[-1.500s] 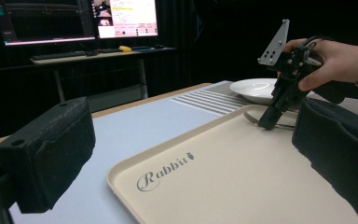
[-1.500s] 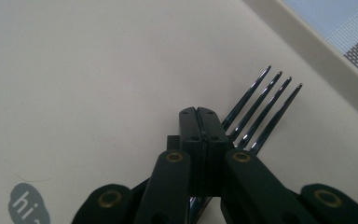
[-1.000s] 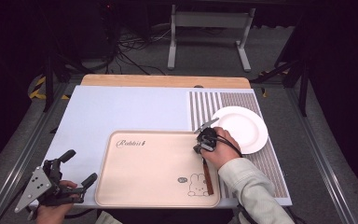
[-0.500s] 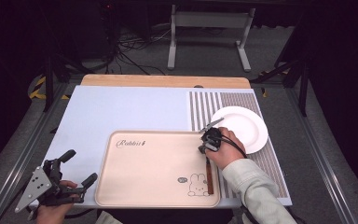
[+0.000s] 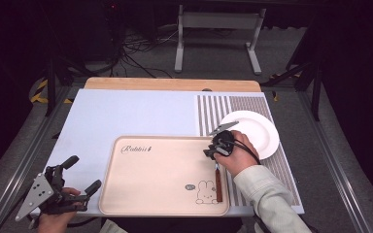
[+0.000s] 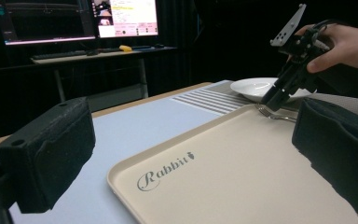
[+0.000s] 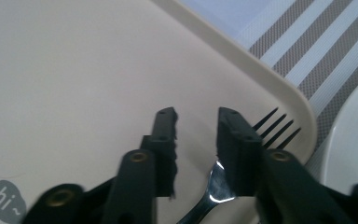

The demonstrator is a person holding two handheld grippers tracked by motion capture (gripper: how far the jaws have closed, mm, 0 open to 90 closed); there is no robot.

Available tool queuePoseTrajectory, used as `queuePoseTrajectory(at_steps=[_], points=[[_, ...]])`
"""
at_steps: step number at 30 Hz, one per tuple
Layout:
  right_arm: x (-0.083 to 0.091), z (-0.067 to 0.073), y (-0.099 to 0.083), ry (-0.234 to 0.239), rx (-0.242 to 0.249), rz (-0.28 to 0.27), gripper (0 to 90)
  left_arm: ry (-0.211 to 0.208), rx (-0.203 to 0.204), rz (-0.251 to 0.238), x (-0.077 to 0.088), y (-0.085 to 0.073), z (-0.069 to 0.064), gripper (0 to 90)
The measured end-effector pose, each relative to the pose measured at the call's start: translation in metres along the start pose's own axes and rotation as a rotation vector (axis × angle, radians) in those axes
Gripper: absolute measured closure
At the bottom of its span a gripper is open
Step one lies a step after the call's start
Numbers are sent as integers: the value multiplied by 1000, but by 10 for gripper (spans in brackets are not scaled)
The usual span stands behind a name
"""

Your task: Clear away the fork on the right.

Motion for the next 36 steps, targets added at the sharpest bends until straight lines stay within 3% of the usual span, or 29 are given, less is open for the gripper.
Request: queuePoseTrajectory(at_steps=[2, 5, 8, 11, 22, 23, 28, 36], points=[[5, 1, 4, 40, -13, -58, 399, -2, 0, 0, 0, 0, 0, 1], [17, 0, 6, 52, 25, -122, 285, 0, 3, 0, 0, 0, 0, 1], [31, -1, 6, 62, 22, -181, 231, 1, 0, -1, 0, 0, 0, 1], [43, -3, 4, 74, 15, -228, 214, 1, 1, 1, 0, 0, 0, 1], [86, -19, -16, 78, 70, -397, 153, 4, -2, 4, -1, -1, 0, 1], [93, -22, -22, 88, 72, -437, 147, 2, -2, 4, -1, -1, 0, 1], [102, -30, -36, 99, 93, -500, 143, 4, 1, 4, 0, -1, 0, 1], [121, -49, -64, 84, 79, -644, 135, 8, 4, 4, 0, -1, 0, 1]])
Point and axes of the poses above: each handheld gripper's, and its own axes: x roughly backward along the jaws, y roughly out of its top, z roughly to its left, the point moved 5 cm from there along -x, roughly forward along the jaws, and after that the axes turned 8 degrees about -x, right-handed, at the moved point
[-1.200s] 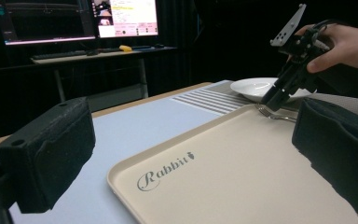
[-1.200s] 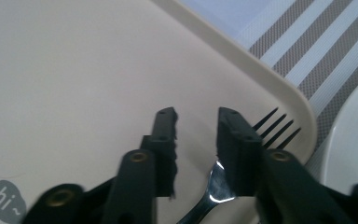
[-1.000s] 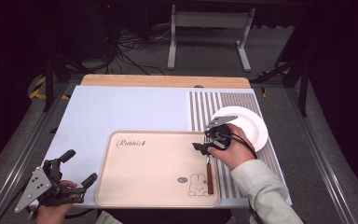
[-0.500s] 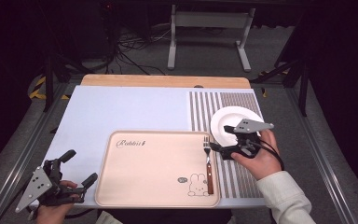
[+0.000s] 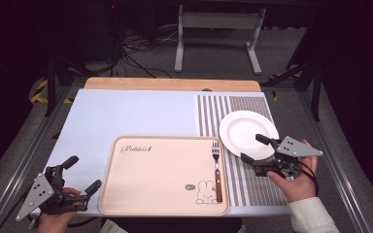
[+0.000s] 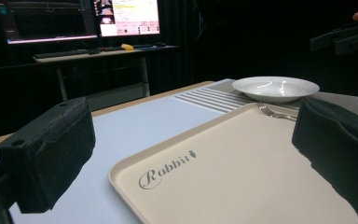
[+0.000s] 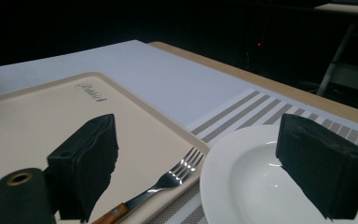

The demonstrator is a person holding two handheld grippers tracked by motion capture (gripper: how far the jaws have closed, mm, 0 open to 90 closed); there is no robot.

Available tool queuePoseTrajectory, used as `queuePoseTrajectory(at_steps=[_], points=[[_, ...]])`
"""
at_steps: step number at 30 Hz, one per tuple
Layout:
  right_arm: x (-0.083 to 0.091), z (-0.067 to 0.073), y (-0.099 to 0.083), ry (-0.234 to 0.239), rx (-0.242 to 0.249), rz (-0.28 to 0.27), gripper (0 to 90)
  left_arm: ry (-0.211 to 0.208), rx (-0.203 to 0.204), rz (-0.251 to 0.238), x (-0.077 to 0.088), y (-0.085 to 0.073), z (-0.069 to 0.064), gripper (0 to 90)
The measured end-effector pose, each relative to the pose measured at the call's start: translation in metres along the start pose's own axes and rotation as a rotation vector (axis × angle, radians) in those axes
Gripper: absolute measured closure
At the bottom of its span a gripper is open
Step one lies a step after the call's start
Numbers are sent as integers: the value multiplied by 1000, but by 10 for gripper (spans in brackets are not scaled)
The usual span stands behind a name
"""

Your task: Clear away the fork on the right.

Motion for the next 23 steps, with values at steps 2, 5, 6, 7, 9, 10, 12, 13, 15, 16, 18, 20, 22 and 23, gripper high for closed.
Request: queuePoseTrajectory(at_steps=[2, 5, 6, 7, 9, 10, 12, 13, 15, 16, 18, 20, 22, 23], points=[[8, -4, -5, -7, 7, -16, 128, 0, 0, 1, 0, 0, 0, 1], [17, -9, -13, -1, 17, -50, 126, 0, 3, 2, 0, 0, 0, 1], [20, -10, -16, 3, 14, -55, 125, -1, 2, 3, 0, 0, 0, 1], [22, -11, -18, 10, 12, -67, 122, 1, 3, 2, 0, 0, 0, 1], [26, -13, -24, 14, 18, -80, 122, 2, -1, 5, 0, -1, 1, 1], [28, -13, -26, 17, 27, -89, 122, 4, 0, 6, 0, -1, 1, 1], [29, -14, -28, 15, 31, -92, 122, 3, 1, 4, 0, 0, 0, 1], [30, -15, -30, 23, 35, -82, 122, 1, -5, 6, 0, 0, 0, 1], [32, -16, -32, 17, 42, -94, 122, -1, -13, 8, -1, 0, 0, 1], [33, -17, -34, 21, 36, -103, 121, -2, -15, 8, 0, 0, -1, 1], [35, -18, -40, 12, 34, -111, 123, -3, -17, 8, 0, 1, -1, 1], [36, -20, -48, -4, 34, -99, 125, -3, -19, 9, 0, 1, -1, 1], [37, -19, -55, -7, 26, -86, 127, -2, -25, 10, 0, 1, -1, 1], [38, -19, -57, -11, 27, -88, 128, -2, -25, 12, -1, 1, -1, 1]])
Point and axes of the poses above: each handheld gripper's, and its own axes: x roughly backward along the jaws, y roughly out of its top, z roughly to its left, the point moved 5 cm from there along -x, roughly forward along the jaws, and after that the axes turned 8 degrees about -x, right-handed, at the moved point
